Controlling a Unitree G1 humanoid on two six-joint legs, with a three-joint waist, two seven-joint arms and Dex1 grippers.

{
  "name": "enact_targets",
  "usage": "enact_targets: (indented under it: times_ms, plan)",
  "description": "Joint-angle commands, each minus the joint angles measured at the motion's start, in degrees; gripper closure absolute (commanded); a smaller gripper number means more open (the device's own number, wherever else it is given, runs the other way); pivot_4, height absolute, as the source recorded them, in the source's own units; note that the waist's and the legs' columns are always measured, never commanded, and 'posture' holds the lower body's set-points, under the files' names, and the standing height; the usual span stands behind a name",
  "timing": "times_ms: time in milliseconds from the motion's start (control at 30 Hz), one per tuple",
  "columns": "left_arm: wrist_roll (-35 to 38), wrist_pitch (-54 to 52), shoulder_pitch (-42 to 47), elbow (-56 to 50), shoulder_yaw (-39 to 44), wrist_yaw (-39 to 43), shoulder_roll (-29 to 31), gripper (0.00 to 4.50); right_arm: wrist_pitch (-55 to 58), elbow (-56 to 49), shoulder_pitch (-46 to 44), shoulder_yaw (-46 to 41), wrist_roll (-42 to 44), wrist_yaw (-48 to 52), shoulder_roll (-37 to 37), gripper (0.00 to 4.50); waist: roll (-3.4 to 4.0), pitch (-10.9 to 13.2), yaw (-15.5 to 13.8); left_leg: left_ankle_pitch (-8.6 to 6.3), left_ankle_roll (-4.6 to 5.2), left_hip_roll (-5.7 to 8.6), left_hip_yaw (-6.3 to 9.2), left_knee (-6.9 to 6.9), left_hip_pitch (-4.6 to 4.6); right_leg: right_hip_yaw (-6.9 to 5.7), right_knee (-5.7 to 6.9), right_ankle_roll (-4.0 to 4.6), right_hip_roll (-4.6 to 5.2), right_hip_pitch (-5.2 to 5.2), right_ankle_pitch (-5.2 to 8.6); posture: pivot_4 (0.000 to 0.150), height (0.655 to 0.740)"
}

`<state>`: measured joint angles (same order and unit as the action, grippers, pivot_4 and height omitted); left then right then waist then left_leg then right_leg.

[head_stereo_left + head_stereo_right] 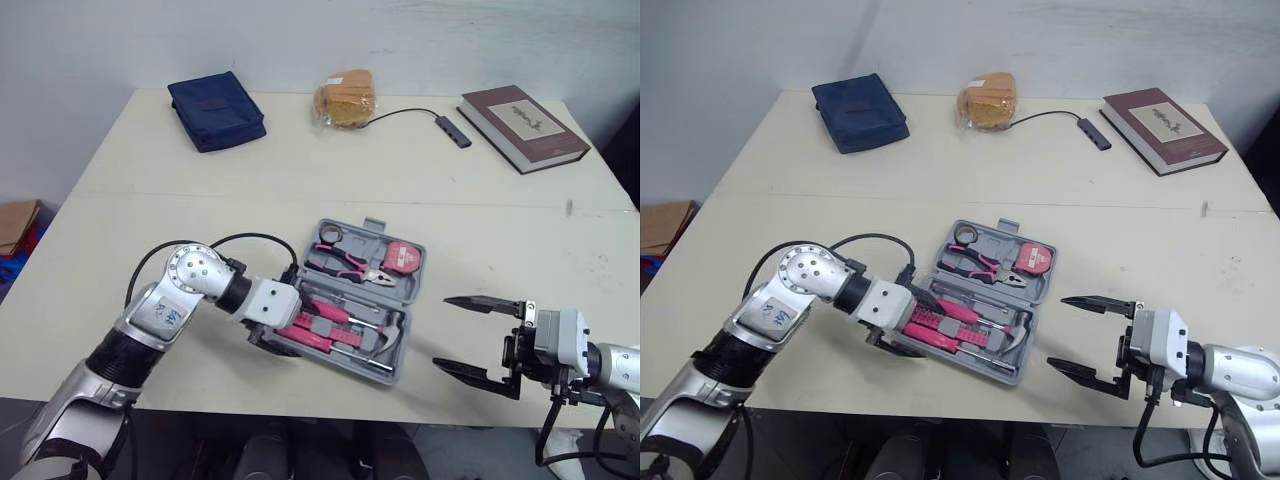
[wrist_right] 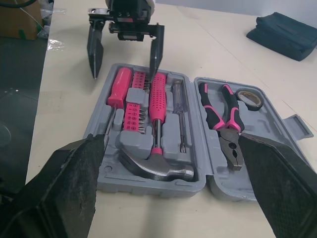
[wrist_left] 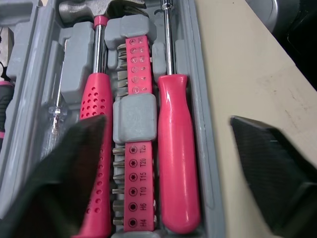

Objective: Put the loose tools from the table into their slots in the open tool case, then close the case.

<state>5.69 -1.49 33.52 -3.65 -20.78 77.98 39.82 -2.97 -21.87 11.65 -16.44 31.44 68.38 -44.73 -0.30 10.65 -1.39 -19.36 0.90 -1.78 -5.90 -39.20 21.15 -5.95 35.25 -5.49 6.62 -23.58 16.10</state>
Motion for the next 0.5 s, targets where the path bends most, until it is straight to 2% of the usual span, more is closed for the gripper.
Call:
enact_targets:
  times_ms: [33,133,167,233,467,500]
  plan:
    - [8.12,-1.4,1.78,-0.87,4.7,2.65,-0.92,0.05,-1.45,0.3,-0.54,-0.58,0.06,0.22,0.33,0.0,0.0,0.0,0.01,0.0,0.0,0.0,0.0,0.0,0.0,0.0,0.14,0.0,0.0,0.0,0.0,0.15,0.74]
    - [16.88,-1.81,0.02,-0.73,9.1,3.94,-4.05,0.05,-2.1,1.04,-0.46,-0.39,-0.19,0.28,0.52,0.0,0.0,0.0,0.03,0.0,0.0,-0.01,0.0,-0.02,-0.01,0.01,0.23,0.0,0.01,0.0,0.0,0.15,0.74]
    - [19.2,-3.36,-0.86,-0.83,9.88,4.88,-4.35,0.29,-2.25,1.2,-0.46,-0.26,-0.26,0.26,0.61,0.0,0.0,0.0,0.03,0.0,0.0,-0.01,0.01,-0.04,-0.01,0.0,0.24,0.0,0.02,0.01,0.0,0.15,0.74]
    - [18.08,-3.55,-2.56,0.68,9.37,4.56,-4.52,0.85,-2.57,1.47,-0.48,0.04,-0.46,0.21,0.87,0.0,0.02,-0.01,0.21,0.0,0.0,-0.01,-0.01,-0.04,-0.03,0.02,0.27,0.0,0.01,0.01,0.0,0.15,0.74]
    - [12.91,-1.21,-4.26,5.19,6.7,0.31,-9.28,4.15,-3.63,2.67,-0.3,-0.06,-0.8,0.72,1.06,0.0,-0.01,-0.01,-0.15,0.01,0.01,0.02,0.06,-0.14,0.01,0.01,0.26,-0.02,-0.01,0.06,-0.01,0.15,0.74]
    - [12.08,-0.73,-4.36,5.82,6.24,0.39,-9.35,4.47,-3.77,2.9,-0.36,-0.13,-0.87,0.79,1.07,0.0,-0.01,-0.01,-0.12,0.0,0.02,0.03,0.06,-0.14,0.01,0.01,0.25,-0.03,-0.01,0.07,-0.01,0.15,0.74]
